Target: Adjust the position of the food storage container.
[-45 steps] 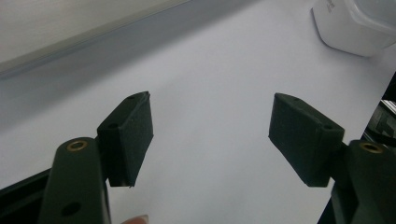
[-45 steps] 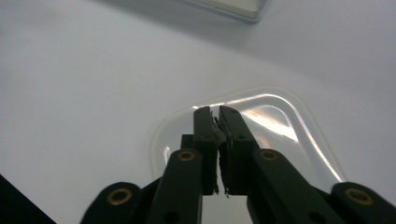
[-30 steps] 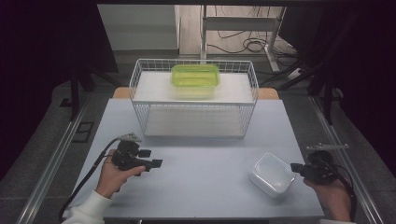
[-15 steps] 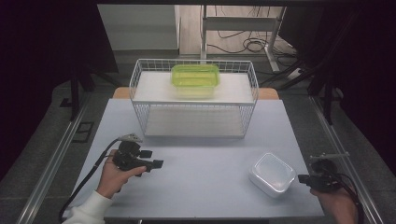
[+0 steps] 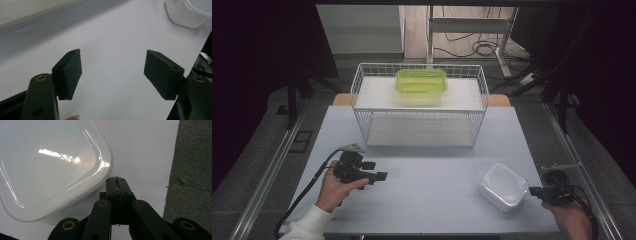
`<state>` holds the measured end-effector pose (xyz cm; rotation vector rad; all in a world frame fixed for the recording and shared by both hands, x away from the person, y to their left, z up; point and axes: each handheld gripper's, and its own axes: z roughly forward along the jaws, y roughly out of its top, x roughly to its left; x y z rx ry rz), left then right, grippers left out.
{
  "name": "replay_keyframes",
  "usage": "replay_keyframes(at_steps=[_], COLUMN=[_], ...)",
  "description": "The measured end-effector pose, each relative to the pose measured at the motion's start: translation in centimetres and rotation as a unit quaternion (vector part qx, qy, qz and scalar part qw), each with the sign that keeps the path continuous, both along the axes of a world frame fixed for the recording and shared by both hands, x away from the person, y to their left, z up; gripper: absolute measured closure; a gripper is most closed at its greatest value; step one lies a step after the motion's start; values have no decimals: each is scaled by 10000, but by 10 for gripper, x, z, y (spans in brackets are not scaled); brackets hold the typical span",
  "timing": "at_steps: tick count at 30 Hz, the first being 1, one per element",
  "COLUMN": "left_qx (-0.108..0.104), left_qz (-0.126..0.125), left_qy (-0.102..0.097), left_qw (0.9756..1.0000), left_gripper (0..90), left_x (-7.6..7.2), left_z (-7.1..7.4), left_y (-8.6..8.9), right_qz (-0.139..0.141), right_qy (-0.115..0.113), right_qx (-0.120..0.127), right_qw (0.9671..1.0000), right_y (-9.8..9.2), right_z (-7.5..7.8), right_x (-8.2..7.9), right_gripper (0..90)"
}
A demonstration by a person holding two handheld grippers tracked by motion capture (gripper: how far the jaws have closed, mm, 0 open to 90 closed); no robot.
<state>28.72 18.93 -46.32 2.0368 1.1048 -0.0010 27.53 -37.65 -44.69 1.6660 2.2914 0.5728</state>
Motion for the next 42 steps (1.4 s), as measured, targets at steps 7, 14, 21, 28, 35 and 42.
replay_keyframes(at_steps=[7,14,21,28,35,42], left_qx=[-12,9,41,-7,10,-11], left_qz=[23,4,-18,35,25,56], left_qy=[0,15,22,11,23,11], left_qw=[10000,10000,10000,10000,10000,10000], left_gripper=[297,296,295,295,294,293], left_x=[0,0,1,1,2,2], left_z=[0,-1,-2,-1,-2,-1], left_y=[0,-1,-1,1,1,3], right_qz=[40,69,98,165,226,267], right_qy=[127,110,109,59,-10,-55], right_qx=[-1,64,80,65,60,117], right_qw=[9999,9999,9999,9998,9997,9996], right_y=[6,12,20,29,40,47], right_z=[-3,-3,-5,-5,-6,-7], right_x=[1,3,7,12,21,26], right_gripper=[892,892,891,892,892,892])
